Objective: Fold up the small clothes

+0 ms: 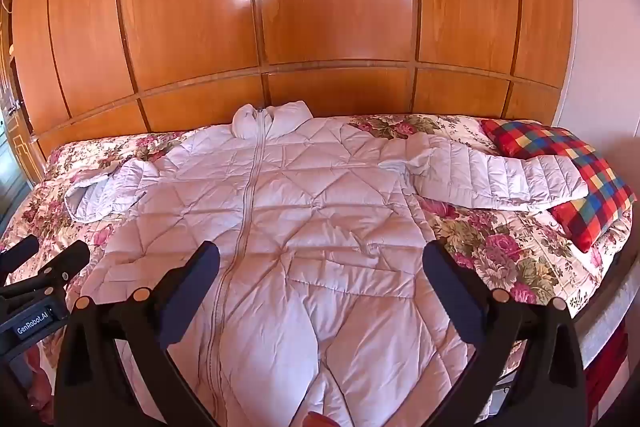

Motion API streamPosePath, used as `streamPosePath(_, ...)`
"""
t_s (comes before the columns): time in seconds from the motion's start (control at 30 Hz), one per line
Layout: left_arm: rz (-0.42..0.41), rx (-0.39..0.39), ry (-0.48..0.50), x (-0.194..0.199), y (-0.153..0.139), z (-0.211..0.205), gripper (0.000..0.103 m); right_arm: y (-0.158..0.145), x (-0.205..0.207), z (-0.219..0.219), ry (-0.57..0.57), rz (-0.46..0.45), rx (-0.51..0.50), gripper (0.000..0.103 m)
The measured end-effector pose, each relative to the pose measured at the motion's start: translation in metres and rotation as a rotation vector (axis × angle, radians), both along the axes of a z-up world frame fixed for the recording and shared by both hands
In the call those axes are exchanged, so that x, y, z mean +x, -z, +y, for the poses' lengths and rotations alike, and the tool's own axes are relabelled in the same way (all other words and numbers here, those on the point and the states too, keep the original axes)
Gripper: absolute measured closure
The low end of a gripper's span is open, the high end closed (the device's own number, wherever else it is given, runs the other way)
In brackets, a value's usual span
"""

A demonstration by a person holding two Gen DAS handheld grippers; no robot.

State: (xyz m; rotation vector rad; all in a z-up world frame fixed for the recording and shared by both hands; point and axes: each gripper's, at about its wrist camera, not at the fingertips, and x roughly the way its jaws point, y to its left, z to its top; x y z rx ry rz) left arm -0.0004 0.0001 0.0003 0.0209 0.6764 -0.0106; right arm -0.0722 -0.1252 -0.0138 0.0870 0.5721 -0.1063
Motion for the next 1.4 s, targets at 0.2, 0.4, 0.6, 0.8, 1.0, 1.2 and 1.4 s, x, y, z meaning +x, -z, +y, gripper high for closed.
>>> streamPosePath(0.2, 0.003, -0.023, 0.002, -0.001, -0.001, 0.001, 0.003, -0.002, 0.0, -0.002, 0.006, 0.007, -0.003, 0.002)
streamPosePath(0.4, 0.012, -0.03, -0.001, -0.001, 0.002, 0.004, 0.003, -0.001, 0.004, 0.002, 0.001, 0.008, 0.002, 0.002)
streamPosePath(0.6, 0.026, -0.039, -0.003, 0.003, 0.003, 0.003, 0.003, -0.001, 0.003, 0.002, 0.0, 0.01, -0.003, 0.002)
streamPosePath(0.8, 0.033, -0.04, -0.002, 0.003, 0.005, 0.004, 0.003, 0.001, 0.002, 0.002, -0.003, 0.013, -0.003, 0.002)
streamPosePath(1.0, 0.033, -0.04, -0.005, 0.002, 0.009, 0.007, 0.003, 0.002, 0.004, 0.001, -0.003, 0.018, -0.003, 0.002)
streamPosePath(1.2, 0.035, -0.039, -0.002, -0.003, 0.012, 0.007, 0.003, 0.005, 0.003, 0.0, -0.004, 0.019, -0.005, 0.002)
streamPosePath(1.4, 0.041, -0.042, -0.006, 0.003, 0.009, 0.008, 0.003, 0.005, 0.003, 0.001, -0.005, 0.021, -0.007, 0.002)
